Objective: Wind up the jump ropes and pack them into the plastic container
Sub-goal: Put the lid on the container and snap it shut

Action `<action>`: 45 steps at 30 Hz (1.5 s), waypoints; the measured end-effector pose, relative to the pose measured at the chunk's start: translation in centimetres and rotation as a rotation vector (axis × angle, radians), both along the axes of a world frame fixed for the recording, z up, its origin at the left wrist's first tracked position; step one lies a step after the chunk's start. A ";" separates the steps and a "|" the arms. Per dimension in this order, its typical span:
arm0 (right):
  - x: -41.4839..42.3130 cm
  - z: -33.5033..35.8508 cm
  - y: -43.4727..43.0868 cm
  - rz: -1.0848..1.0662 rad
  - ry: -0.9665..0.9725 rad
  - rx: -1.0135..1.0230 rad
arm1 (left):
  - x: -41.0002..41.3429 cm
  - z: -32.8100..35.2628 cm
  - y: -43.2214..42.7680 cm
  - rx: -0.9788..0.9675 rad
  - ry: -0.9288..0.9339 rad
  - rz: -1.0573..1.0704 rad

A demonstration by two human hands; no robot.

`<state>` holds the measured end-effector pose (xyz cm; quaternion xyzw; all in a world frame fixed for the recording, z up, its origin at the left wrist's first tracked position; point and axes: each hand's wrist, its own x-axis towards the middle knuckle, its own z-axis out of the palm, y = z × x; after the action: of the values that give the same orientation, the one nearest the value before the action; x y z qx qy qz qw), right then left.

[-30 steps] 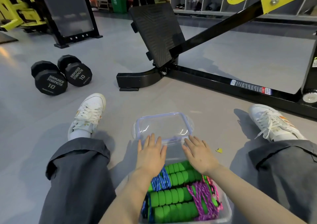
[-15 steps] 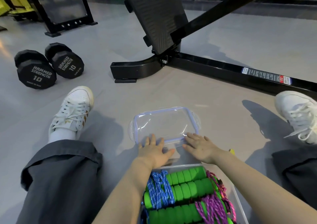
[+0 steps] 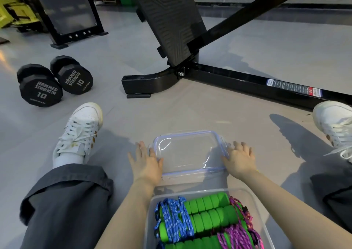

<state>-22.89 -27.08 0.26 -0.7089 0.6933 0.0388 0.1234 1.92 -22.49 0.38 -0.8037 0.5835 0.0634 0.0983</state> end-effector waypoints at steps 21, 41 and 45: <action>-0.4 2.6 -1.0 -0.422 -0.516 -0.263 | -0.1 2.8 0.9 -0.440 0.277 0.202; -4.9 5.5 21.1 -0.444 -0.484 -0.363 | -5.2 4.0 20.7 -0.457 0.274 0.206; -5.1 4.7 21.8 -0.378 -0.397 -0.272 | -4.8 4.0 21.0 -0.446 0.243 0.186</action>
<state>-27.98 -5.23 4.93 -0.5709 0.7742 -0.2173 0.1656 -2.87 -1.51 4.33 -0.8420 0.5143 0.0382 -0.1584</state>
